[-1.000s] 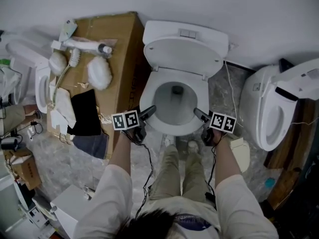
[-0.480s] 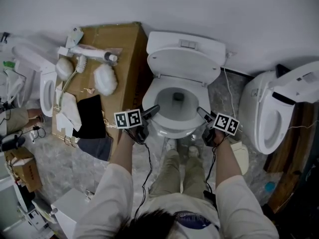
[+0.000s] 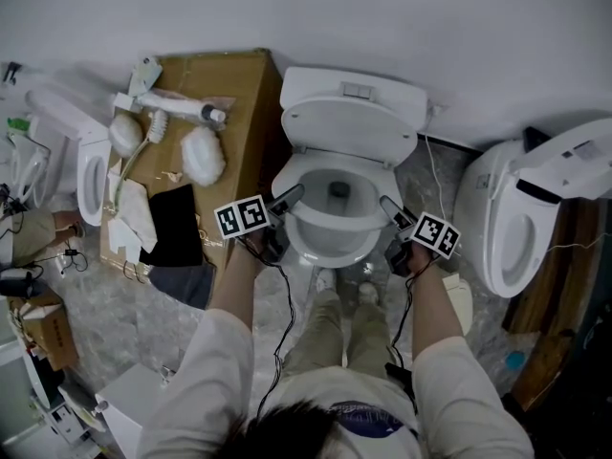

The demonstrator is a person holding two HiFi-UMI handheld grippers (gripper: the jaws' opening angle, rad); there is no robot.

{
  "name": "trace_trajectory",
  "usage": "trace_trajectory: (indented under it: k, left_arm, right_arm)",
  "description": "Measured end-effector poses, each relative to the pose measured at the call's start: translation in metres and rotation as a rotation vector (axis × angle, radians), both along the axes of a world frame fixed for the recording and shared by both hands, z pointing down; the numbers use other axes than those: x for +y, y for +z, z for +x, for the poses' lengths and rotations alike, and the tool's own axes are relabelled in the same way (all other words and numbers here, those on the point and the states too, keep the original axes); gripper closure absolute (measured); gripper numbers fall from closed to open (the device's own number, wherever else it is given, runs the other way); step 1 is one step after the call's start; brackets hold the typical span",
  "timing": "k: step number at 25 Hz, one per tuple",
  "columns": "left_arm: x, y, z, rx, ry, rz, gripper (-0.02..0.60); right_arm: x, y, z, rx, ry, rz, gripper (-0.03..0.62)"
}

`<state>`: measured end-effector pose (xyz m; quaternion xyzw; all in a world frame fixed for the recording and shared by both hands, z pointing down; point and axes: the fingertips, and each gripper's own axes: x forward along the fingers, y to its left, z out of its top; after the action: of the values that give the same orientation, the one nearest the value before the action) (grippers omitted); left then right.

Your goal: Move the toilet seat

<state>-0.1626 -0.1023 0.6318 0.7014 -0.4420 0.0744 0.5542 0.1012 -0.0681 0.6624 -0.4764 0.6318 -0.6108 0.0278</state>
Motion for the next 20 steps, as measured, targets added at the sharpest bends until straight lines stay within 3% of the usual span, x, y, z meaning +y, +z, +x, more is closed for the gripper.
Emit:
trace_trajectory:
  k: [7, 20]
  left_arm:
    - [-0.020, -0.010, 0.003, 0.010, -0.035, -0.028, 0.137]
    - [-0.049, -0.033, 0.008, 0.083, -0.097, -0.010, 0.121]
  right_arm:
    - [-0.017, -0.015, 0.011, -0.079, 0.130, 0.030, 0.109]
    - [-0.045, -0.036, 0.019, -0.125, 0.207, 0.079, 0.080]
